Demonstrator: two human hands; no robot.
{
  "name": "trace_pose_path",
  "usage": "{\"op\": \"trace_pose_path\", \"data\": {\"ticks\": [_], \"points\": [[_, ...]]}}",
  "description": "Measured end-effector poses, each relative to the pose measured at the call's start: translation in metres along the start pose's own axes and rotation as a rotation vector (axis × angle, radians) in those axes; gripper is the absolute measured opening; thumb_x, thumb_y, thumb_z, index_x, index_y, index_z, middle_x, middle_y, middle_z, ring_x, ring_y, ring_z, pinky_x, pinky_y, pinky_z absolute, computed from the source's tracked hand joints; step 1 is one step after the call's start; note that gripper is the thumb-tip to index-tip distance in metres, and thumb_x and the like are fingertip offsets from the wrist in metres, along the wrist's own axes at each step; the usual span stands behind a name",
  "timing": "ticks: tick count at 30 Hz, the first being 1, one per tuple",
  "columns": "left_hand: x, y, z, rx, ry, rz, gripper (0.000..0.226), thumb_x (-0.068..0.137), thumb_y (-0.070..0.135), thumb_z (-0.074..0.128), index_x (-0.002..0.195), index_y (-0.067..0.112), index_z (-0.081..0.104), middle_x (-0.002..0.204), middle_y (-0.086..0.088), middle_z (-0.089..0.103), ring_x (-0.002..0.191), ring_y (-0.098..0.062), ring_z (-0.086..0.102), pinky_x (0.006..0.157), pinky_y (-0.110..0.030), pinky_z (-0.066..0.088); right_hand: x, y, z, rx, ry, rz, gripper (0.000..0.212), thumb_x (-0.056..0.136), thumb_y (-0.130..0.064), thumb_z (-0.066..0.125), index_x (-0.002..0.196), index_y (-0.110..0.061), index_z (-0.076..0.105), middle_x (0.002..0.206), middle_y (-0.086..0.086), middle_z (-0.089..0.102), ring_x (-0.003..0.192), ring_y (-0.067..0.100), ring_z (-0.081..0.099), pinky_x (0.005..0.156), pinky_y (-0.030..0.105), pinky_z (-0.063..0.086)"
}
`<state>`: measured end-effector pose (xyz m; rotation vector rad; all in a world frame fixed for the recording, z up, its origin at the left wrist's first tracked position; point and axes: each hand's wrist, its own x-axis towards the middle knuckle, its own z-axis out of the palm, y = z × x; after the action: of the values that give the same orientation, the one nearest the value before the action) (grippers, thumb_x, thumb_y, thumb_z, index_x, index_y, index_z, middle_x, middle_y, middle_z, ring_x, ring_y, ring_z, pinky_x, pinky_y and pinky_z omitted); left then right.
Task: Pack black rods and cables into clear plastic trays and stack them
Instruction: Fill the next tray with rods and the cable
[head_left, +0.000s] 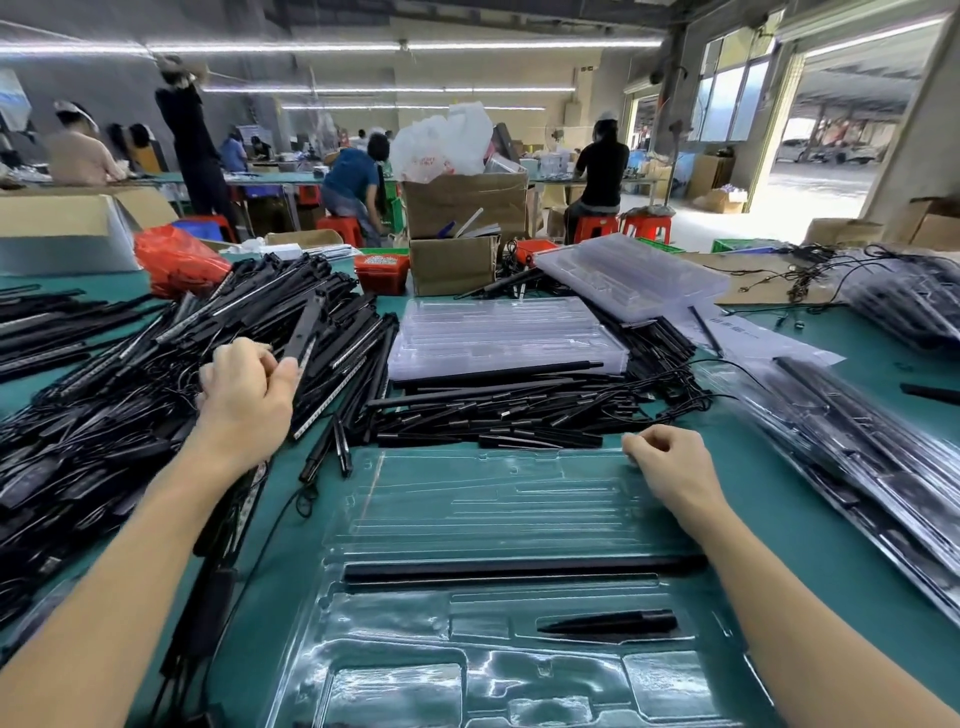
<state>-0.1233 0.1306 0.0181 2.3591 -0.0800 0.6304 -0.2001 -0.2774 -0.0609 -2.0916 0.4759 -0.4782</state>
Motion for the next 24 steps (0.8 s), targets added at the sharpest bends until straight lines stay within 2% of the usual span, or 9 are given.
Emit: {"op": "trace_pose_path", "data": {"ticks": [2, 5, 9, 12, 15, 17, 20, 21, 24], "points": [[0.004, 0.005, -0.010, -0.202, -0.084, -0.043, 0.024, 0.107, 0.033, 0.040, 0.095, 0.012, 0.038, 0.087, -0.018, 0.059, 0.083, -0.036, 0.058, 0.074, -0.047, 0.047, 0.000, 0.000, 0.000, 0.003, 0.003, 0.003, 0.027, 0.090, -0.029, 0.063, 0.068, -0.014, 0.068, 0.061, -0.004, 0.065, 0.056, 0.010, 0.054, 0.056, 0.027, 0.041], [0.001, 0.017, -0.029, -0.533, -0.169, -0.122, 0.021, 0.109, 0.035, 0.036, 0.099, 0.017, 0.040, 0.099, -0.018, 0.072, 0.084, -0.030, 0.074, 0.080, -0.052, 0.055, 0.000, 0.000, 0.000, 0.018, 0.016, 0.008, 0.027, 0.091, -0.027, 0.063, 0.068, -0.014, 0.067, 0.058, -0.006, 0.062, 0.052, 0.008, 0.052, 0.054, 0.026, 0.040], [-0.012, 0.033, -0.054, -0.832, -0.383, 0.016, 0.029, 0.101, 0.041, 0.042, 0.103, 0.013, 0.049, 0.106, -0.014, 0.074, 0.083, -0.026, 0.073, 0.065, -0.035, 0.059, 0.000, -0.004, 0.000, 0.018, 0.057, 0.018, 0.026, 0.092, -0.029, 0.064, 0.069, -0.016, 0.066, 0.057, -0.007, 0.064, 0.054, 0.010, 0.057, 0.055, 0.026, 0.041], [-0.021, 0.044, -0.057, -1.060, -0.484, 0.011, 0.028, 0.101, 0.035, 0.044, 0.106, 0.008, 0.053, 0.098, -0.014, 0.071, 0.074, -0.023, 0.066, 0.064, -0.030, 0.058, -0.003, -0.012, 0.001, -0.183, 0.061, 0.001, 0.025, 0.092, -0.034, 0.059, 0.072, -0.021, 0.063, 0.066, -0.007, 0.065, 0.070, 0.018, 0.062, 0.075, 0.035, 0.049], [-0.028, 0.056, -0.051, -1.132, -0.471, -0.017, 0.023, 0.098, 0.031, 0.045, 0.105, 0.010, 0.051, 0.096, -0.011, 0.071, 0.073, -0.021, 0.066, 0.062, -0.029, 0.058, -0.010, -0.024, 0.008, -0.480, 0.140, -0.138, 0.025, 0.092, -0.037, 0.056, 0.072, -0.022, 0.060, 0.071, -0.008, 0.063, 0.075, 0.022, 0.060, 0.080, 0.039, 0.044], [-0.031, 0.060, -0.046, -1.109, -0.463, 0.008, 0.017, 0.097, 0.029, 0.048, 0.100, 0.013, 0.053, 0.101, -0.013, 0.073, 0.077, -0.021, 0.070, 0.064, -0.029, 0.060, -0.015, -0.041, 0.013, -0.409, 0.126, -0.249, 0.026, 0.092, -0.036, 0.059, 0.072, -0.021, 0.061, 0.070, -0.006, 0.063, 0.071, 0.020, 0.059, 0.072, 0.035, 0.047], [-0.032, 0.069, -0.038, -1.065, -0.501, -0.020, 0.011, 0.093, 0.025, 0.055, 0.096, 0.015, 0.054, 0.106, -0.019, 0.073, 0.079, -0.023, 0.073, 0.062, -0.030, 0.061, -0.026, -0.079, 0.023, 0.061, -0.162, -0.301, 0.017, 0.093, -0.031, 0.066, 0.081, -0.019, 0.068, 0.073, -0.004, 0.069, 0.066, 0.006, 0.064, 0.060, 0.021, 0.049], [-0.032, 0.072, -0.034, -1.039, -0.513, -0.032, 0.010, 0.091, 0.025, 0.057, 0.093, 0.015, 0.055, 0.106, -0.020, 0.073, 0.080, -0.025, 0.073, 0.062, -0.031, 0.061, -0.032, -0.096, 0.028, 0.199, -0.303, -0.279, 0.016, 0.093, -0.034, 0.067, 0.090, -0.019, 0.069, 0.078, -0.001, 0.073, 0.070, 0.006, 0.067, 0.061, 0.021, 0.050], [-0.035, 0.085, -0.019, -0.944, -0.536, -0.046, 0.014, 0.082, 0.024, 0.068, 0.088, 0.013, 0.059, 0.093, -0.017, 0.073, 0.072, -0.022, 0.071, 0.054, -0.028, 0.059, -0.057, -0.139, 0.052, 0.495, -0.664, -0.117, 0.040, 0.090, -0.057, 0.062, 0.111, -0.024, 0.063, 0.098, 0.002, 0.076, 0.079, 0.020, 0.075, 0.057, 0.029, 0.055]]}}
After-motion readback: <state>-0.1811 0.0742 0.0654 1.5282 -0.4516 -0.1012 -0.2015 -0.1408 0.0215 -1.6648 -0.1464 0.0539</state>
